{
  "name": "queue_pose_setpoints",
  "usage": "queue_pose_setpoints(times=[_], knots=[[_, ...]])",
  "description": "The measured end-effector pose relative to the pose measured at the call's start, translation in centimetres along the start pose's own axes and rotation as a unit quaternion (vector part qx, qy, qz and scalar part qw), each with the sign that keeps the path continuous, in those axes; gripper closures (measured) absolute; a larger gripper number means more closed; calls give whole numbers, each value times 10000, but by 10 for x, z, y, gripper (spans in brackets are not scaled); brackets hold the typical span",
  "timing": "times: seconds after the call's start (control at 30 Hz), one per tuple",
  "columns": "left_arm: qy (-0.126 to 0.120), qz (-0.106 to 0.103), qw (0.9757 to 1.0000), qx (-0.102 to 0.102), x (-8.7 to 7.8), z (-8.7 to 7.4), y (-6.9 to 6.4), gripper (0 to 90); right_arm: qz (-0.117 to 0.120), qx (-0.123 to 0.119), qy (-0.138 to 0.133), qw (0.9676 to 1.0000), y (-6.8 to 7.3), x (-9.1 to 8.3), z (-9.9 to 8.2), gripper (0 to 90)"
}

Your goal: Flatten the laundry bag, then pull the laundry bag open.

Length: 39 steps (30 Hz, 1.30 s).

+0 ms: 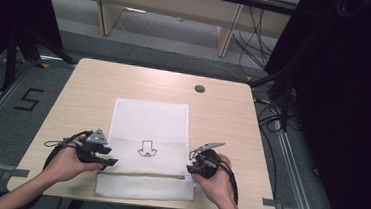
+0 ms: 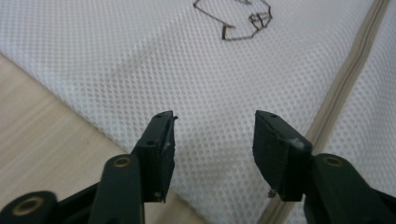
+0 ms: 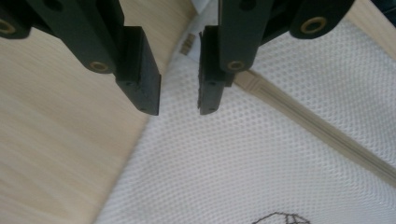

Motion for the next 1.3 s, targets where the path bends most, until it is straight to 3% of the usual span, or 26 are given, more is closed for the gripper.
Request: queue_pose_setpoints(times=[0.03, 0.17, 0.23, 0.33, 0.37, 0.47, 0.5, 0.57, 0.6, 0.7, 0.73, 0.77, 0.8, 0.87, 0.9, 1.07, 1.17, 1.23, 1.27, 1.3], knots=[[-95, 18, 9999, -123, 1, 2, 2, 415, -37, 101, -163, 9998, -5, -4, -2, 665], [-231, 59, 9996, -125, 2, 5, 4, 390, -8, 374, -320, 9988, -14, -8, -8, 635], [-255, 29, 9994, -217, 3, 5, 4, 389, 23, 433, -317, 9986, -15, -9, -9, 634], [-287, 39, 9994, -187, 4, 6, 5, 403, 48, 490, -375, 9981, -18, -12, -12, 622], [-319, -18, 9993, -192, 4, 5, 5, 415, 22, 636, -474, 9968, -20, -12, -11, 621], [-403, -43, 9988, -280, 4, 7, 3, 439, -14, 674, -393, 9969, -21, -12, -12, 620], [-426, -42, 9988, -225, 4, 7, 3, 445, -10, 686, -390, 9969, -21, -12, -11, 621], [-426, -94, 9989, -177, 4, 8, 0, 459, -120, 520, -376, 9979, -23, -11, -11, 644], [-447, -75, 9988, -206, 5, 9, -2, 466, 5, 462, -379, 9982, -19, -12, -10, 661], [-450, -109, 9989, -115, 6, 11, -6, 482, 31, 324, -363, 9988, -17, -12, -9, 707], [-442, -131, 9989, 49, 9, 14, -10, 486, 47, 96, -297, 9995, -16, -12, -9, 759], [-441, -163, 9989, 3, 10, 15, -13, 490, 29, -38, -247, 9997, -16, -12, -10, 788], [-456, -175, 9988, 50, 12, 17, -15, 491, 52, 2, -347, 9994, -15, -10, -10, 819], [-449, -195, 9987, 121, 14, 19, -17, 495, 2, 2, -36, 10000, -14, -15, -12, 881], [-506, -198, 9984, 150, 17, 23, -21, 498, -21, -60, -24, 10000, -15, -15, -12, 900], [-470, -291, 9972, 501, 20, 29, -29, 522, 35, 40, 273, 9996, -12, -13, -16, 900], [-473, -271, 9964, 649, 19, 31, -31, 538, 121, -64, 375, 9992, -7, -10, -20, 900], [-543, -327, 9965, 554, 20, 31, -34, 537, 172, -47, 527, 9985, -3, -10, -23, 900], [-506, -331, 9955, 728, 19, 33, -33, 537, 169, -54, 595, 9981, -1, -9, -25, 900], [-484, -310, 9958, 713, 20, 33, -33, 535, 204, -148, 598, 9979, -1, -7, -26, 900]])
Point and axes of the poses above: each handheld gripper's, and its own axes: x roughly forward along the jaws, z roughly out of its top, y roughly to its left, the point moved 5 cm from there along x, roughly forward along the jaws, and after that the axes turned 4 degrees about -y, right-handed, at the moved point
